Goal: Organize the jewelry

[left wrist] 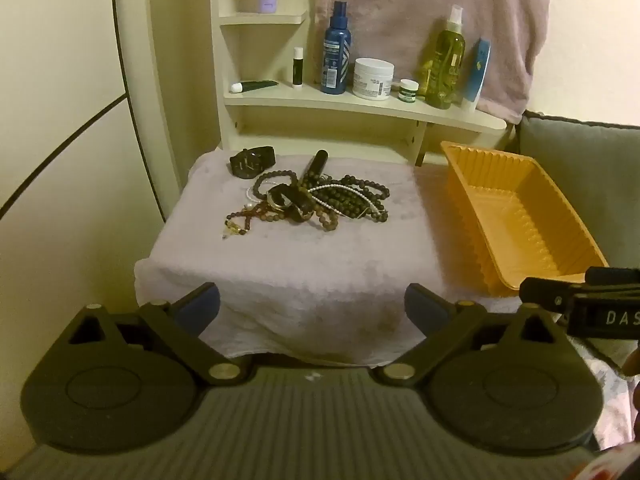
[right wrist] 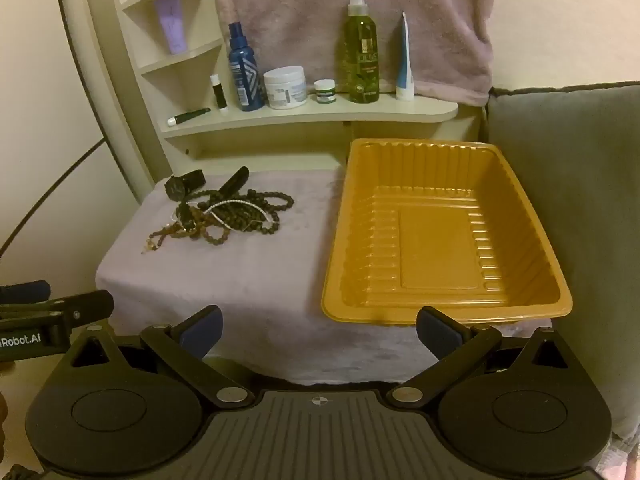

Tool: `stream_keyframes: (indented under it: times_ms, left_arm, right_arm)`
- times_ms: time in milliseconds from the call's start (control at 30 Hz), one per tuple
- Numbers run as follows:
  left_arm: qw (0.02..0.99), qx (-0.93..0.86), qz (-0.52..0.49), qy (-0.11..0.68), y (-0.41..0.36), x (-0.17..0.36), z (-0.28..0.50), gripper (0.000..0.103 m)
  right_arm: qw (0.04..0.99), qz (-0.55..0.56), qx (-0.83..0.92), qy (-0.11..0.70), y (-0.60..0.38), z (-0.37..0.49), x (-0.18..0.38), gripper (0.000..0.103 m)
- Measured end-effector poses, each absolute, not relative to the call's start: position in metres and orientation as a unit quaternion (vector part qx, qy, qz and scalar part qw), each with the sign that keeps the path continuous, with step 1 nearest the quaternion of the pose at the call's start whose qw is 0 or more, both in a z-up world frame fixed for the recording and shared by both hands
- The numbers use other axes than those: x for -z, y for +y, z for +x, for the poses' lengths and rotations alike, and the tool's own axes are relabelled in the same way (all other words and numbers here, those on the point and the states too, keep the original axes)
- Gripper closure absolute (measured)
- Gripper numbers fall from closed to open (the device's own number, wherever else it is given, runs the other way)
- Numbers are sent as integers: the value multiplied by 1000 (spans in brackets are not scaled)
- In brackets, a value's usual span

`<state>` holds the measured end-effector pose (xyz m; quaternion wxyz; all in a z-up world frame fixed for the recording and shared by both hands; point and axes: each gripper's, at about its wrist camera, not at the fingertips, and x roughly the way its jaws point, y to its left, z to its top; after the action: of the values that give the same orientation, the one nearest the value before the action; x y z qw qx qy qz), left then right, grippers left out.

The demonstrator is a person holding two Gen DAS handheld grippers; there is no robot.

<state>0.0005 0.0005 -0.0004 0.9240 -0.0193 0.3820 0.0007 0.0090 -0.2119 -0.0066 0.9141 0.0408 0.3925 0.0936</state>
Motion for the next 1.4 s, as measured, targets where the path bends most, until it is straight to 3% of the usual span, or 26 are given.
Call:
stream_keyframes:
  times_ms: [1400]
  left_arm:
    - [928, 10, -41, 371, 2, -4, 0, 6]
  right_arm:
    - [916, 36, -82, 390, -212, 10, 3, 0]
